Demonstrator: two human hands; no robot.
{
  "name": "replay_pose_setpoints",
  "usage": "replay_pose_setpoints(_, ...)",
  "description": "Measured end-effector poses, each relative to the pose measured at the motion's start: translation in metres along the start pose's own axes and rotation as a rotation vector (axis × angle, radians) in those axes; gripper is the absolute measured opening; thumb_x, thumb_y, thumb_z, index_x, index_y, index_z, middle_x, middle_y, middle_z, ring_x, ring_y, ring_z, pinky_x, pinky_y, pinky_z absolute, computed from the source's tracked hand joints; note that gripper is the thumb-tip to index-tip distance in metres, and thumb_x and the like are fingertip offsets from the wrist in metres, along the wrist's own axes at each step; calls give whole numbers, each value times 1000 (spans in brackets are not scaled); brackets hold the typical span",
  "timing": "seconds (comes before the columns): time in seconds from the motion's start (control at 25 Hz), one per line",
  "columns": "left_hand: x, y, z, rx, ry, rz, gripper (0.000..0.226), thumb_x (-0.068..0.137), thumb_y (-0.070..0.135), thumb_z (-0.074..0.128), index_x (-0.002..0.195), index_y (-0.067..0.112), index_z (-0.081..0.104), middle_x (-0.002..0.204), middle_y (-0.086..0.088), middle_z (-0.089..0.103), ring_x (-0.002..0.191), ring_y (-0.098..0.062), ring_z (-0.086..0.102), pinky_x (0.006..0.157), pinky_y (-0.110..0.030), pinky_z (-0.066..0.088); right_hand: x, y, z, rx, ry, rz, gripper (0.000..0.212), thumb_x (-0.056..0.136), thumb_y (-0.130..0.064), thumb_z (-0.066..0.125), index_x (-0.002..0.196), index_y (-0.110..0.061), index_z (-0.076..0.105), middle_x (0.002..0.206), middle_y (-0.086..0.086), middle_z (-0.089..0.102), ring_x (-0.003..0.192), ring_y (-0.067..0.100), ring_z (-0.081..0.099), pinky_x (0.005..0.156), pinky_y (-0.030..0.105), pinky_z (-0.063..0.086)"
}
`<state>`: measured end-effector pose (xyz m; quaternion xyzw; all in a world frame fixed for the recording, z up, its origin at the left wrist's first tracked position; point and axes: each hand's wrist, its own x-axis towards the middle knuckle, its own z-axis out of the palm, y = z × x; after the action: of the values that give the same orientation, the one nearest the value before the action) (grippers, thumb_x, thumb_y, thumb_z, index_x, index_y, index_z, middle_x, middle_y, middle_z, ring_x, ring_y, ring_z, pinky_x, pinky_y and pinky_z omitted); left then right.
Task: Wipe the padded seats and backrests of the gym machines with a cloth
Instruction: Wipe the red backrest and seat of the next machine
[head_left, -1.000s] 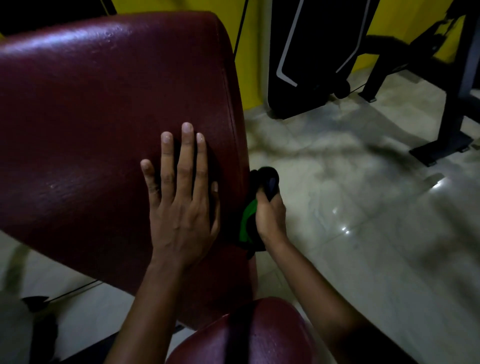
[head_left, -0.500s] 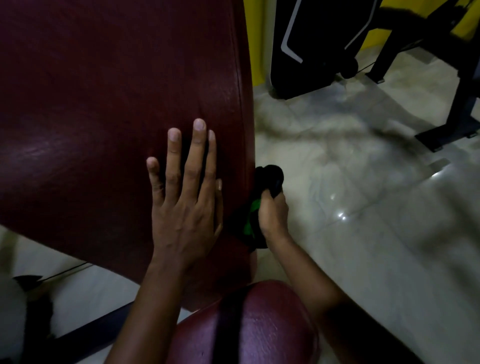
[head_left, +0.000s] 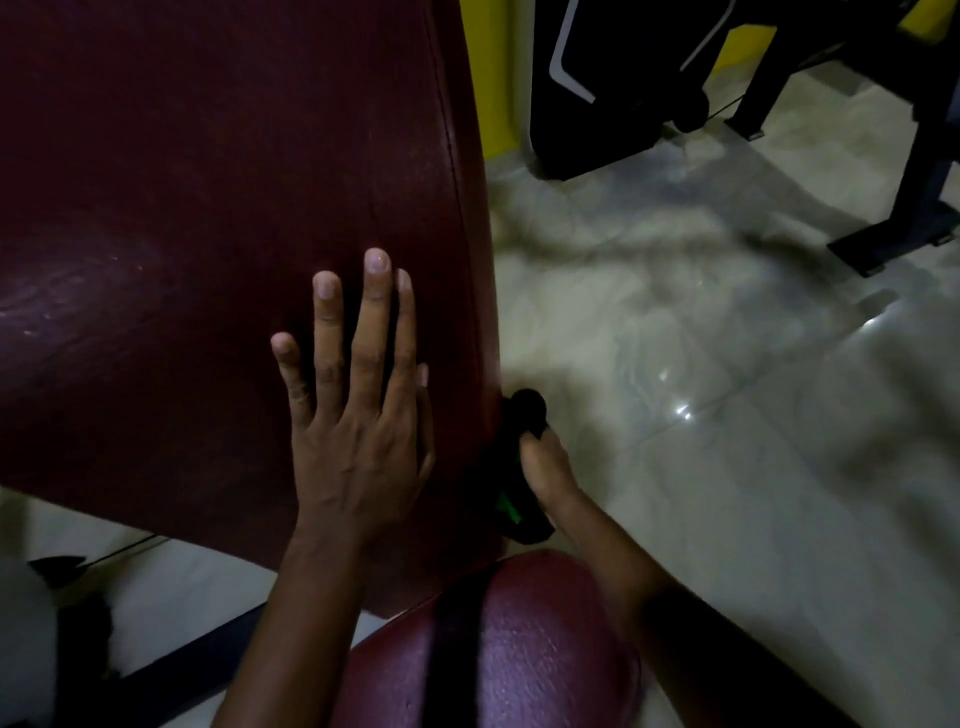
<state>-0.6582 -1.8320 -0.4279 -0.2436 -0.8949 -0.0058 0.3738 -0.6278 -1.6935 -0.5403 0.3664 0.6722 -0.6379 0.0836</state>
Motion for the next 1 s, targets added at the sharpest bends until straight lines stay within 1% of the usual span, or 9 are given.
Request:
replay_pose_setpoints(0.08, -1, -1, 2, 11, 3, 1, 63, 99, 21, 41, 152, 9, 7, 156, -8, 8, 145, -20, -16, 115, -41, -13, 4, -3, -2, -14, -31, 14, 19, 96, -22, 40, 112, -20, 52, 96, 2, 59, 92, 21, 56, 75, 29, 43)
replay_pose_setpoints(0.2, -5, -1, 5, 1, -10, 2, 64, 99, 21, 42, 152, 10, 7, 156, -7, 8, 145, -19, -17, 115, -41, -13, 4, -29, 0, 188, 117, -145, 12, 93, -13, 47, 102, -19, 52, 97, 5, 59, 93, 23, 57, 80, 34, 44)
replay_pose_setpoints(0.36, -15, 0, 6, 7, -17, 16, 66, 99, 21, 44, 152, 10, 7, 160, -2, -7, 146, -21, -14, 116, -42, -11, -5, -24, 12, 294, 237, -303, 25, 96, -23, 52, 119, -13, 52, 108, 3, 59, 98, 14, 56, 84, 25, 42)
replay_pose_setpoints(0.48, -24, 2, 11, 3, -15, 24, 66, 99, 21, 42, 152, 11, 6, 159, 0, -14, 146, -22, -12, 116, -43, -10, 2, 2, 19, 162, 249, -153, 41, 92, -30, 47, 130, -14, 48, 120, 10, 58, 107, 25, 55, 94, 36, 44)
replay_pose_setpoints(0.6, -34, 5, 14, -9, -38, 14, 65, 99, 20, 42, 153, 11, 6, 159, 0, -15, 146, -22, -13, 117, -43, -10, 10, 1, 14, 40, 157, 2, 37, 96, -26, 40, 132, -18, 47, 121, 12, 57, 105, 27, 55, 90, 36, 45)
replay_pose_setpoints(0.76, -47, 4, 16, -4, -70, 29, 68, 97, 19, 44, 152, 10, 6, 159, -1, -14, 146, -23, -13, 117, -43, -10, 0, -24, 6, 127, 200, -148, 32, 94, -20, 45, 125, -12, 52, 115, 10, 59, 102, 23, 55, 89, 34, 46)
replay_pose_setpoints(0.84, -49, 3, 18, -5, -65, 44, 67, 98, 20, 44, 152, 11, 6, 159, 0, -15, 146, -23, -14, 117, -42, -11, -3, -31, 7, 200, 252, -280, 30, 94, -24, 49, 118, -7, 55, 105, 8, 60, 96, 18, 57, 78, 27, 45)
replay_pose_setpoints(0.92, -49, 2, 22, 16, -48, 61, 67, 98, 21, 43, 152, 11, 6, 159, 0, -16, 145, -22, -16, 116, -41, -12, 2, -23, 12, 221, 281, -382, 41, 89, -34, 48, 116, -4, 55, 101, 6, 60, 90, 14, 56, 75, 22, 44)
replay_pose_setpoints(1.0, -50, 4, 26, 14, -50, 42, 65, 98, 20, 41, 152, 11, 5, 160, -2, -11, 144, -20, -20, 115, -41, -13, 12, 6, 19, 142, 279, -322, 42, 88, -31, 46, 119, -4, 54, 103, 8, 60, 92, 16, 56, 80, 26, 44)
